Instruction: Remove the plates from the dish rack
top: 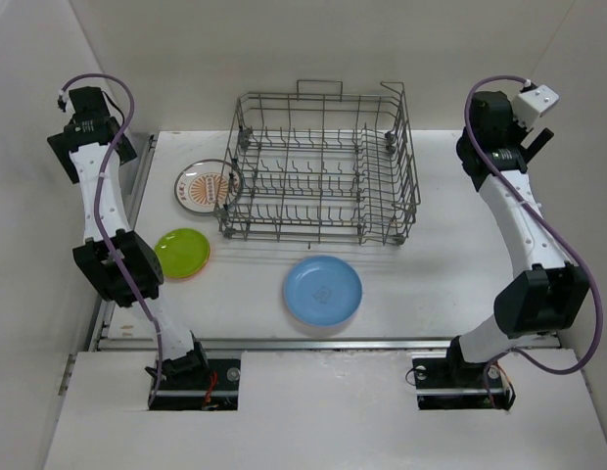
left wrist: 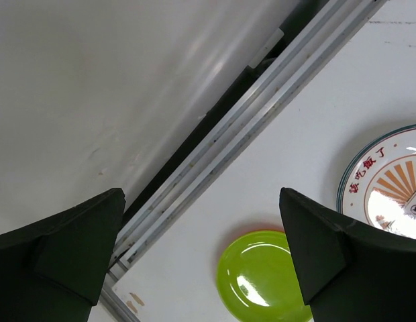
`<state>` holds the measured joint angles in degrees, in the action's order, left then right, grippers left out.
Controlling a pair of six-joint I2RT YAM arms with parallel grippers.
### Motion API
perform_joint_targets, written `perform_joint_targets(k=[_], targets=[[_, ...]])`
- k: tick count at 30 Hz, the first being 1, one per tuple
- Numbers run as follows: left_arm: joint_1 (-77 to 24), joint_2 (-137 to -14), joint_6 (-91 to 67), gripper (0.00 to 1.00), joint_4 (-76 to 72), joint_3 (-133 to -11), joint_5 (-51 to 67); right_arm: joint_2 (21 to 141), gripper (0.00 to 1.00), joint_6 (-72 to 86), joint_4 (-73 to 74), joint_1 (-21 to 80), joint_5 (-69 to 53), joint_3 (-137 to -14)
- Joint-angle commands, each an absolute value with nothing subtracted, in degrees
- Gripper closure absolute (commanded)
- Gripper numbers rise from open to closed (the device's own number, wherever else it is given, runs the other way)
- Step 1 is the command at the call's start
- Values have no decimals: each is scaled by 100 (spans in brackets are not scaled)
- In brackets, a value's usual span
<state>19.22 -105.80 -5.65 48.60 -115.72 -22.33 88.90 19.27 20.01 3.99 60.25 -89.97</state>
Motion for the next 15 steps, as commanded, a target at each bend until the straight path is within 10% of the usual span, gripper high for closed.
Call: perform_joint_targets(k=[1, 15], targets=[[1925, -10362, -615, 0, 4711, -11435, -2232, 8771, 0, 1986, 1854, 448, 6223, -9202], [1925, -10362, -615, 0, 4711, -11435, -2127, 8719, 0, 1986, 1854, 501, 6223, -9202]])
